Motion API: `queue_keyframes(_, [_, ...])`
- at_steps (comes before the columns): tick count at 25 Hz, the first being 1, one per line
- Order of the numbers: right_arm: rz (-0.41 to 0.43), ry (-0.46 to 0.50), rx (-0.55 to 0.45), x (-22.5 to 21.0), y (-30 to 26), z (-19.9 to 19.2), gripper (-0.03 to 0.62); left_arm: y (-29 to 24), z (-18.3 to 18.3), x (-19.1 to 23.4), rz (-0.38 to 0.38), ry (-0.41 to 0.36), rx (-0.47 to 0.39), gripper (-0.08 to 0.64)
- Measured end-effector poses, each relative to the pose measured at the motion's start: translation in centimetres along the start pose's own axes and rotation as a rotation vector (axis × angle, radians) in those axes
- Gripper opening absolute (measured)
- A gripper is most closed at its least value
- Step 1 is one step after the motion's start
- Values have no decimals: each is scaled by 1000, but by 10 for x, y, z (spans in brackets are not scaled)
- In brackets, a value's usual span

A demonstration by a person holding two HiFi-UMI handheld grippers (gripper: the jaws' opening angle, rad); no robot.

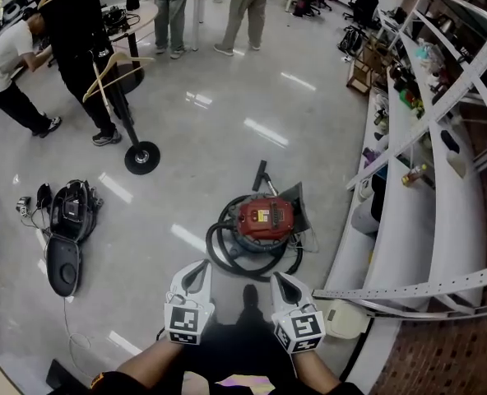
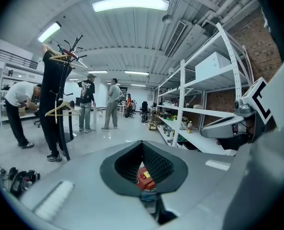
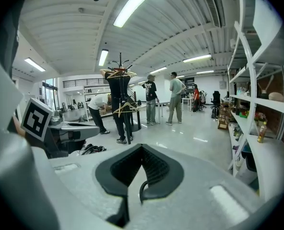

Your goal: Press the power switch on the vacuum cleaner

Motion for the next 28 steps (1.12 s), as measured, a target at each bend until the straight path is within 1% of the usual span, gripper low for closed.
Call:
queue_keyframes(7, [86,34,-19,-27,-31,5,-8,-22,3,3,97,11,-11,17])
queue_keyframes(13, [145,56,-39,-76,-47,1,-8,-59,8,-25,149,20,-41,17])
queue_keyframes(18, [193,65,-39,-113,-60,-13,-8,-89,1,-45,187,42,-46,16])
queue_keyframes(24, [240,73,-24,-140,-78,-26,-8,-116,-11,-57,239,51,-11,17])
queue_keyframes(28, [250,63,3,-150,-96,-39,-8,-133,-20,-53,262,45,22,17])
Point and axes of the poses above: the fingertips, and each gripper's own axes: y backward along the fingers, x to its left, z out of its top, the point moved 4 cm from there along y, backward along the fingers, and after that the axes turned 11 degrees about y, right-handed, at the moved point
